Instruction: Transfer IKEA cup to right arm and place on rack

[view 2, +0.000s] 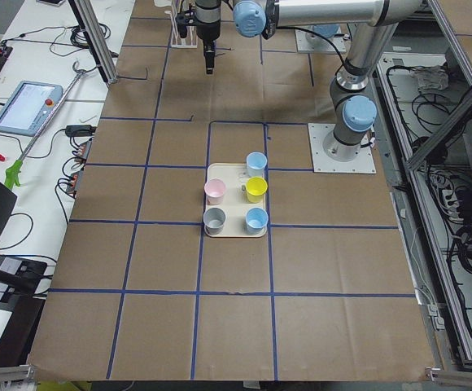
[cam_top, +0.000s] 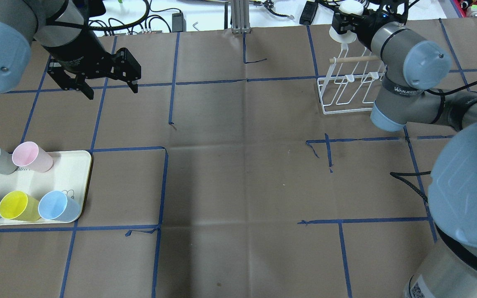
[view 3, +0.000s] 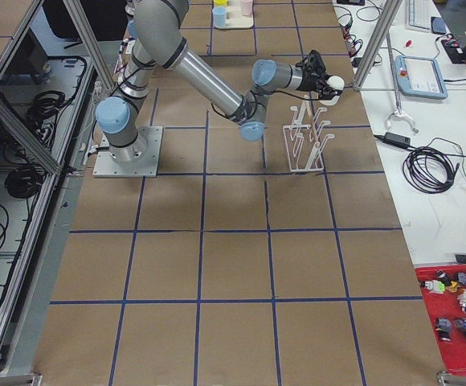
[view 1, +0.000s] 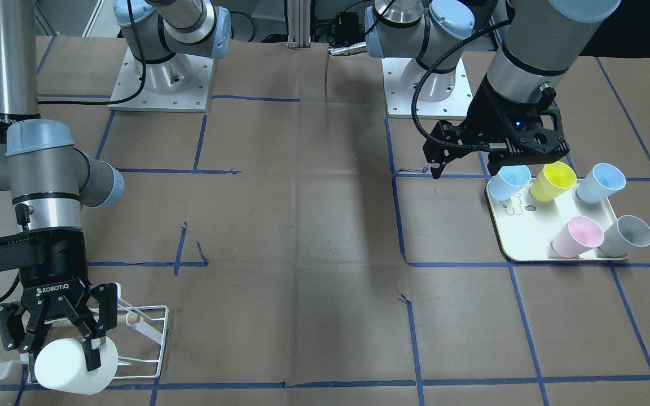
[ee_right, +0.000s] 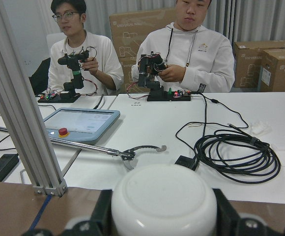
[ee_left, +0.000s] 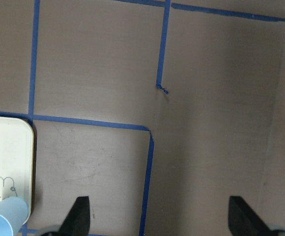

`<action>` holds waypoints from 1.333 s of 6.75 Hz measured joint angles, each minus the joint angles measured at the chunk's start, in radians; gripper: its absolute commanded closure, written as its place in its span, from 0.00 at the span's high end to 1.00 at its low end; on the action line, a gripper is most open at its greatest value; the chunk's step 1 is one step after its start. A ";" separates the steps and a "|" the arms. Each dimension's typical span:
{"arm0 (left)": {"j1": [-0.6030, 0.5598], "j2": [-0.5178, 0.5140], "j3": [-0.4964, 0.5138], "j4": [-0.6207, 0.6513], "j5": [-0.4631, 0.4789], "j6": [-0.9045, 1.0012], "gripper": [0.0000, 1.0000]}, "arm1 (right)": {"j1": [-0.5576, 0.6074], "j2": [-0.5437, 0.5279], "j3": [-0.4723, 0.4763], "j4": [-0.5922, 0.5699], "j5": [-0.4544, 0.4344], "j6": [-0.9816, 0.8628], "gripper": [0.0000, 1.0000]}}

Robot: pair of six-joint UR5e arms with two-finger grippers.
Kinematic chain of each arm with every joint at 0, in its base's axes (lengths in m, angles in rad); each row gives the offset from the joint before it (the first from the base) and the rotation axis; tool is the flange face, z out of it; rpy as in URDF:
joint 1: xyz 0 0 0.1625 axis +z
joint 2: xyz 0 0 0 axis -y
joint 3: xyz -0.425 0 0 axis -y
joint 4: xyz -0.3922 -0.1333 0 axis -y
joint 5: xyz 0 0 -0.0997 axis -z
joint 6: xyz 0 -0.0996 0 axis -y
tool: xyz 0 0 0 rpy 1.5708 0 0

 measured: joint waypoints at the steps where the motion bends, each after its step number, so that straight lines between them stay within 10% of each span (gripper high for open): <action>1: -0.004 0.033 -0.041 0.001 0.005 0.015 0.99 | -0.001 0.010 0.013 -0.017 0.000 -0.001 0.23; 4: 0.109 0.161 -0.199 0.012 0.028 0.215 0.99 | -0.013 0.017 0.042 -0.025 0.001 0.000 0.26; 5: 0.200 0.206 -0.250 0.012 0.030 0.324 0.99 | -0.015 0.018 0.052 -0.025 0.001 0.000 0.49; 6: 0.299 0.252 -0.306 0.014 0.029 0.438 0.98 | -0.015 0.020 0.056 -0.024 0.001 0.000 0.99; 9: 0.512 0.312 -0.423 0.061 0.024 0.679 0.98 | -0.016 0.022 0.057 -0.023 -0.009 -0.001 1.00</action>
